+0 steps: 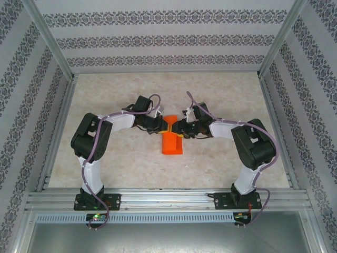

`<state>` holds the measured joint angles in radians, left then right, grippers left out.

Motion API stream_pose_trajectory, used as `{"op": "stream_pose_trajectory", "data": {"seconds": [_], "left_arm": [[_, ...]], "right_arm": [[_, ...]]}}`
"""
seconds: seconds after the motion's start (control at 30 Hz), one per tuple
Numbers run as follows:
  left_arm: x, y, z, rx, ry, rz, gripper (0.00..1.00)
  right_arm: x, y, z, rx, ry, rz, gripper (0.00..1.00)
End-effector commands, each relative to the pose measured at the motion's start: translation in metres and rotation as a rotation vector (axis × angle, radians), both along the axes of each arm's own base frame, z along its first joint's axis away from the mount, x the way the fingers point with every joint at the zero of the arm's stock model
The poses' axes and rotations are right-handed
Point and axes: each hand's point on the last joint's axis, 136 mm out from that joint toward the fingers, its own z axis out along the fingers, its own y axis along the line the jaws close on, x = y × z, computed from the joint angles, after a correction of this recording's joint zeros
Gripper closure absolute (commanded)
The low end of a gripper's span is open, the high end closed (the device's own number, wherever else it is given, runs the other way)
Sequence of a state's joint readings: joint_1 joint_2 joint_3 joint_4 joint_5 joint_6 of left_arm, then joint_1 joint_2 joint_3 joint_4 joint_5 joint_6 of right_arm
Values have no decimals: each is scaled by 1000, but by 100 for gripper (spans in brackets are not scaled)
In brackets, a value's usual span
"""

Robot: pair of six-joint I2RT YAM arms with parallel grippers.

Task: Fold a paper plane with a square sheet of paper (fold left side to right side)
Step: First fold in half a square sheet of paper at the center of the table.

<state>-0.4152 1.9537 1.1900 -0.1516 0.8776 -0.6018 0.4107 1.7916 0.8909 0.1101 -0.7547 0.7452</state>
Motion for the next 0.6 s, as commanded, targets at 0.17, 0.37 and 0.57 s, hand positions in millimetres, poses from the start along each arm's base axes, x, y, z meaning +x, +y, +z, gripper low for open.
{"op": "stream_pose_trajectory", "data": {"seconds": [0.17,0.37,0.57], "left_arm": [[0,-2,3,28,-24,-7,79],[-1,12,16,95,-84,25,58],[-9,27,2,200,-71,27,48]], "right_arm": [[3,-3,-5,-54,-3,-10,98],[3,-14,-18,-154,8,-20,100],[4,-18,-24,-209,7,-15,100]]}}
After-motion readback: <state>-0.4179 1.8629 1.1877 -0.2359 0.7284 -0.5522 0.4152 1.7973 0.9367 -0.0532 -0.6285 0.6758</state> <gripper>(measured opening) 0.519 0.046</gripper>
